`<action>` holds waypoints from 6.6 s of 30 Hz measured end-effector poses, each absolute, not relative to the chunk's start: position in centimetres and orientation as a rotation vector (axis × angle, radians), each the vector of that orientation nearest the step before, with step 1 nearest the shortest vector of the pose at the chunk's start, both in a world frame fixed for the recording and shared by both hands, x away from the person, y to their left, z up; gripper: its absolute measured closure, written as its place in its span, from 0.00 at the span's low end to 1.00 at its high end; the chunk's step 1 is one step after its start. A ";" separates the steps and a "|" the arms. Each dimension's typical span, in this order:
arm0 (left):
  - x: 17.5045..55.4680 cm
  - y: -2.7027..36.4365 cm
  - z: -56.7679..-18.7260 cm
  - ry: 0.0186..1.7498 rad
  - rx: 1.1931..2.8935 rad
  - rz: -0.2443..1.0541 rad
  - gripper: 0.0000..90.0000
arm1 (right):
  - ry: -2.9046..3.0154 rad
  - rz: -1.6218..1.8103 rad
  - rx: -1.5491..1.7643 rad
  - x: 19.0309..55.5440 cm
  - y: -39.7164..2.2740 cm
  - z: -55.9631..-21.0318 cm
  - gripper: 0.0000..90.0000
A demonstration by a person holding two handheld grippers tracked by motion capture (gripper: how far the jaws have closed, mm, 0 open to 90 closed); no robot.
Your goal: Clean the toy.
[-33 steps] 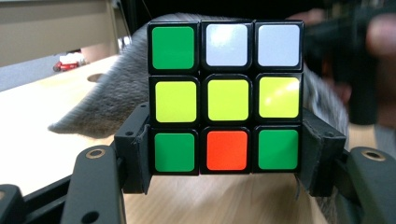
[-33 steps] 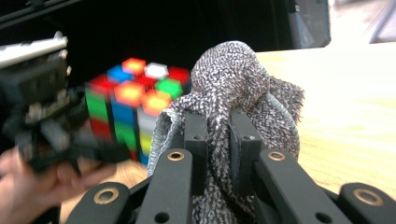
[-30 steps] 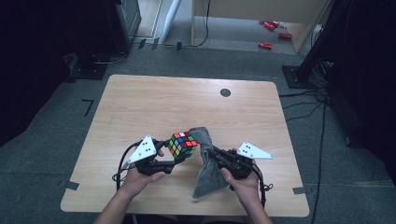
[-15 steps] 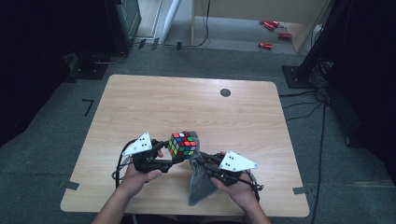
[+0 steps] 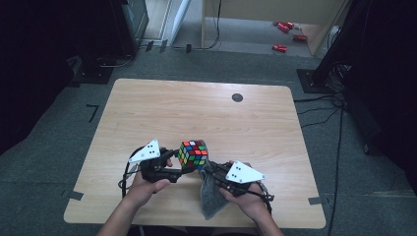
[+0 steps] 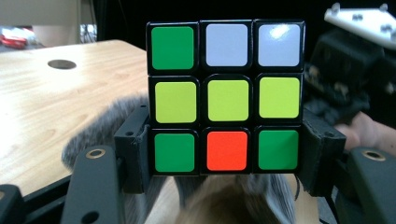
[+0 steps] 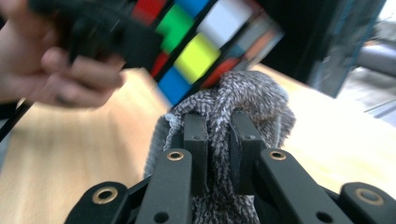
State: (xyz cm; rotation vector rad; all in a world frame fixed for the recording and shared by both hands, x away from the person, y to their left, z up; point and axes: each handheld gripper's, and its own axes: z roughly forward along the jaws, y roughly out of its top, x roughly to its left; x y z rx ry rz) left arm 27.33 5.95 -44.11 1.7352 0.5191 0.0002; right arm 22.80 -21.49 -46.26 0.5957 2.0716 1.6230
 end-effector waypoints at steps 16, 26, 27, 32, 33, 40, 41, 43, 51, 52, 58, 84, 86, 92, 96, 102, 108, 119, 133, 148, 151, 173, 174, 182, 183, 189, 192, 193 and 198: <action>27.5 6.1 -44.0 0.545 1.708 -0.031 0.39 | 2.080 1.587 0.549 22.4 -21.0 -46.4 0.89; 27.1 5.9 -44.0 0.603 1.641 0.050 0.39 | 2.052 1.632 0.600 22.4 -21.0 -46.9 0.89; 27.0 5.9 -44.1 0.626 1.618 0.071 0.39 | 2.070 1.658 0.614 22.3 -20.5 -47.1 0.88; 26.2 4.5 -45.1 0.687 1.600 0.185 0.39 | 2.066 1.765 0.749 21.8 -18.5 -47.3 0.88; 26.1 4.3 -45.3 0.695 1.590 0.186 0.39 | 2.055 1.798 0.775 21.7 -18.3 -47.2 0.88; 25.6 4.0 -45.1 0.692 1.547 0.206 0.39 | 1.924 1.833 1.126 22.4 -19.3 -47.9 0.89; 25.5 3.9 -45.2 0.690 1.552 0.211 0.39 | 1.908 1.835 1.156 22.5 -19.5 -48.0 0.90; 25.5 3.6 -45.4 0.690 1.556 0.205 0.39 | 1.913 1.871 1.158 22.4 -19.5 -48.1 0.90; 25.4 3.6 -45.2 0.688 1.546 0.191 0.39 | 1.877 1.843 1.138 22.1 -19.2 -47.8 0.90; 25.4 3.6 -45.2 0.686 1.546 0.194 0.39 | 1.849 1.829 1.155 22.2 -19.6 -47.9 0.90; 25.3 3.0 -45.5 0.680 1.574 0.189 0.39 | 1.890 1.882 1.122 21.8 -18.4 -48.1 0.89; 26.3 4.8 -45.2 0.710 1.582 0.220 0.39 | 1.724 1.688 1.291 23.4 -23.0 -48.5 0.87; 26.4 4.9 -45.1 0.710 1.587 0.230 0.39 | 1.731 1.617 1.292 23.7 -23.6 -48.4 0.86; 26.6 4.9 -45.3 0.716 1.627 0.266 0.39 | 1.806 1.464 1.387 24.8 -25.3 -49.4 0.79; 26.8 5.0 -45.5 0.718 1.647 0.270 0.39 | 1.814 1.462 1.386 25.1 -25.7 -49.1 0.63; 27.4 5.6 -45.5 0.732 1.660 0.210 0.39 | 1.810 1.530 1.208 24.6 -25.4 -47.1 0.52; 28.1 6.4 -44.6 0.723 1.688 0.103 0.39 | 1.874 1.613 0.953 23.9 -24.0 -46.7 0.46; 29.0 6.4 -44.8 0.674 1.775 -0.076 0.39 | 1.911 1.536 0.596 23.0 -21.5 -47.3 0.33; 29.5 5.2 -45.2 0.662 1.839 -0.277 0.39 | 1.918 1.412 0.350 22.4 -19.9 -48.3 0.27; 29.5 4.5 -45.8 0.655 1.888 -0.356 0.38 | 1.933 1.322 0.205 21.9 -19.4 -48.8 0.37; 29.3 4.4 -45.7 0.639 1.870 -0.304 0.35 | 1.945 1.365 0.249 22.1 -19.6 -48.6 0.38; 27.2 3.3 -46.7 0.462 1.914 0.443 0.25 | 1.911 1.627 0.829 23.7 -23.2 -45.8 0.38; 27.0 3.1 -46.8 0.443 1.925 0.467 0.24 | 1.918 1.646 0.844 23.6 -23.1 -45.7 0.38; 26.0 2.0 -47.2 0.363 1.926 0.599 0.20 | 1.980 1.691 0.973 23.4 -21.7 -45.5 0.38; 25.9 1.9 -47.2 0.356 1.925 0.607 0.20 | 1.991 1.691 0.990 23.3 -21.5 -45.6 0.38; 25.4 1.6 -47.3 0.313 1.925 0.625 0.22 | 2.037 1.696 1.065 23.2 -20.4 -45.8 0.38; 25.2 1.7 -47.3 0.291 1.922 0.624 0.29 | 2.071 1.709 1.114 23.2 -20.1 -45.9 0.37; 25.3 1.8 -47.3 0.287 1.923 0.619 0.30 | 2.079 1.722 1.132 23.2 -20.1 -45.9 0.37; 24.9 2.0 -47.4 0.247 1.916 0.615 0.34 | 2.117 1.788 1.264 23.6 -20.3 -46.1 0.37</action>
